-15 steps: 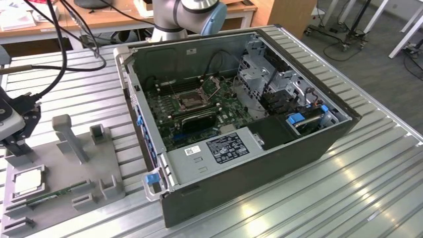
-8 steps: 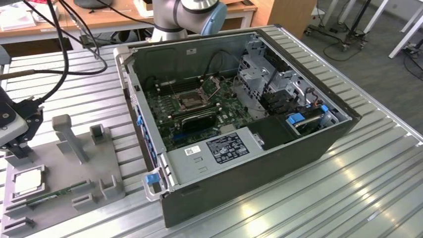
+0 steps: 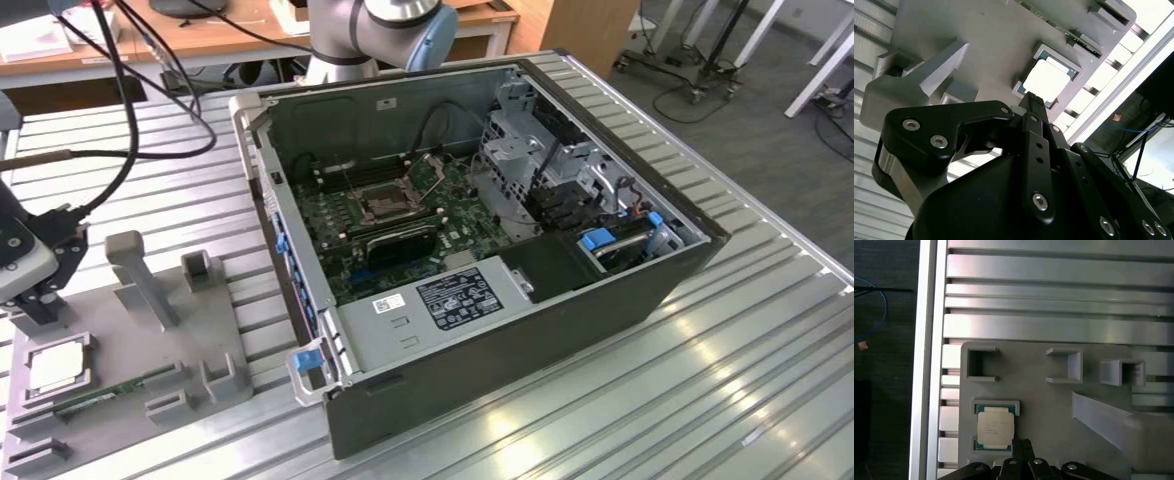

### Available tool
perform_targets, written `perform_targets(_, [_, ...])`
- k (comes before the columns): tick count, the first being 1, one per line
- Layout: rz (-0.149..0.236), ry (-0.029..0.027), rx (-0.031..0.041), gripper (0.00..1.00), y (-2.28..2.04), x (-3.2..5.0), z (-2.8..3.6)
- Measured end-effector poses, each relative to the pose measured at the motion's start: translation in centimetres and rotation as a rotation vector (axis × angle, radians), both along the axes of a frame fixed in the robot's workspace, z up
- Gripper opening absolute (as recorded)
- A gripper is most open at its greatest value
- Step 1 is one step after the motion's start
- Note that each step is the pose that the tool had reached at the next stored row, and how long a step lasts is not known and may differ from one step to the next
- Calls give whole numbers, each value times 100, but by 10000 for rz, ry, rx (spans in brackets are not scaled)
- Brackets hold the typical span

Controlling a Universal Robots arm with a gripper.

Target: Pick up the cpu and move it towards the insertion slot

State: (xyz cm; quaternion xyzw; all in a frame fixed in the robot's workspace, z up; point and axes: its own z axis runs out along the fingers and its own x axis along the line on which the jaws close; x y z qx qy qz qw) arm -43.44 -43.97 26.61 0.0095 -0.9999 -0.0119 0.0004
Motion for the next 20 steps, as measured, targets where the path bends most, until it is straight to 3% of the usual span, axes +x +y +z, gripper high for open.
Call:
perform_targets(10, [0, -2, 1, 11, 3, -118, -84])
perform_targets(14, [1, -3, -6, 11, 2, -131, -132])
perform_targets(20, [0, -3, -11, 11, 2, -134, -146])
